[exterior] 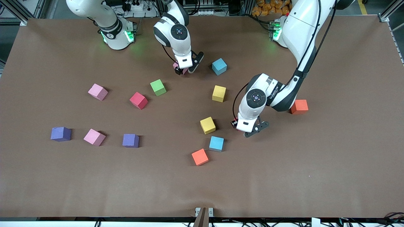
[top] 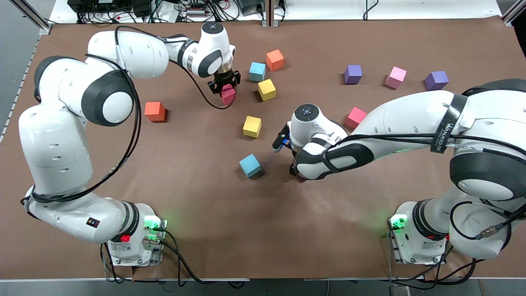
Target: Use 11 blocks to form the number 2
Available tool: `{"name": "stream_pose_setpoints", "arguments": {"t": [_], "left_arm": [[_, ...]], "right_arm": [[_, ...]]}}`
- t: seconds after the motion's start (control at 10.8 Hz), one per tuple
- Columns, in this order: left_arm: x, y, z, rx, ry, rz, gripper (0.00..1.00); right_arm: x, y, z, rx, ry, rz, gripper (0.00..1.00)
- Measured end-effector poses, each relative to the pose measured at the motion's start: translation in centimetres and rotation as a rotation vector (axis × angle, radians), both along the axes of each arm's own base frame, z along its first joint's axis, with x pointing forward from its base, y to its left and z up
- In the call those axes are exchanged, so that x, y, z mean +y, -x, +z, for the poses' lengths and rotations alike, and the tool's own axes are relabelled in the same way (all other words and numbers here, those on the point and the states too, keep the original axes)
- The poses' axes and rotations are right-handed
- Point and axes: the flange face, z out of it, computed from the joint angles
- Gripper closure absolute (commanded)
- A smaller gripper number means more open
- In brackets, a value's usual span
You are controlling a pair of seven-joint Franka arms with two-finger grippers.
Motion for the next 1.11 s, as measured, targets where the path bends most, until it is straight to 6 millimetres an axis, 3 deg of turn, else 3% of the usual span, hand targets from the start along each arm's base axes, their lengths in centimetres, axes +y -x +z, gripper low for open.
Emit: {"name": "stream_pose_setpoints", "arguments": {"t": [0.28,0.37,0.46,0.65,0.74,1.11], "left_arm": [[0.7,-0.6,1.0,-0.013,0.002,0.119,1.00],[1.3,-1.1,1.5,-0.015,0.010,0.159,1.00],[2.2,-1.7,2.1,-0.015,0.023,0.192,1.00],[3.3,-2.3,2.6,-0.012,0.036,0.243,1.00],[3.3,-2.2,2.6,-0.009,0.035,0.263,1.00],[3.0,-1.8,2.5,0.001,0.028,0.332,1.00]], "right_arm": [[-0.3,0.2,-0.2,0.018,0.022,0.001,0.16],[-0.3,0.2,-0.2,0.021,0.026,0.001,0.24],[-0.4,0.2,-0.3,0.023,0.028,0.001,0.36],[-0.5,0.3,-0.3,0.031,0.037,0.002,0.72],[-0.5,0.3,-0.3,0.034,0.040,0.002,0.77],[-0.1,0.3,1.3,0.026,0.021,0.039,0.75]]}}
